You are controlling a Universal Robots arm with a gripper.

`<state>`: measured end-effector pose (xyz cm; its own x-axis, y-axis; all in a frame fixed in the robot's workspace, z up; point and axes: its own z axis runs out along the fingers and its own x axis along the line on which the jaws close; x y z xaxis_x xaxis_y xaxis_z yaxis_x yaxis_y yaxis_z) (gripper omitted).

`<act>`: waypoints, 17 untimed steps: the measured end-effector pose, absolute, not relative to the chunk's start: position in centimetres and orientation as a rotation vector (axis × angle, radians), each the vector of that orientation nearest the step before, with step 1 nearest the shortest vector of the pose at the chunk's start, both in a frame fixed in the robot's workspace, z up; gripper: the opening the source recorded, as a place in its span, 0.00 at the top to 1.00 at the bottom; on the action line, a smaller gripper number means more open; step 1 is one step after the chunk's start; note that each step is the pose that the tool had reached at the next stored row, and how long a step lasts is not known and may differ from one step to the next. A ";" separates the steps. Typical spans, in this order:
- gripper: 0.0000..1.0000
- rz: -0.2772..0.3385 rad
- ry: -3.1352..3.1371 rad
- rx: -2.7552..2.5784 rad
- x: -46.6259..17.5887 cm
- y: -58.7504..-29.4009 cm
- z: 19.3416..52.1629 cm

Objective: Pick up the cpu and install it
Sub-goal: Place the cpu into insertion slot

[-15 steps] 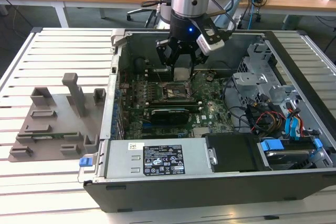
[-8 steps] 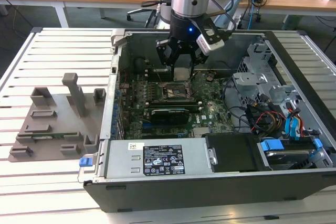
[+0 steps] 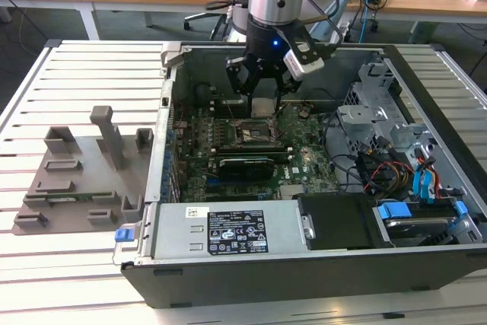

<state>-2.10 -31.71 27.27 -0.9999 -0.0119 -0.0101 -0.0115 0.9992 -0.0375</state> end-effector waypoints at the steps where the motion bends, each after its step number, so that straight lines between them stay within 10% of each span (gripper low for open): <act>1: 0.45 -0.059 3.131 0.020 -2.1 -31.7 27.3; 17: 0.45 -0.060 3.114 0.366 -2.1 -31.7 27.2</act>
<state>-2.09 -31.71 27.21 -0.9728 0.2316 -0.0101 0.2318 0.9720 -0.0376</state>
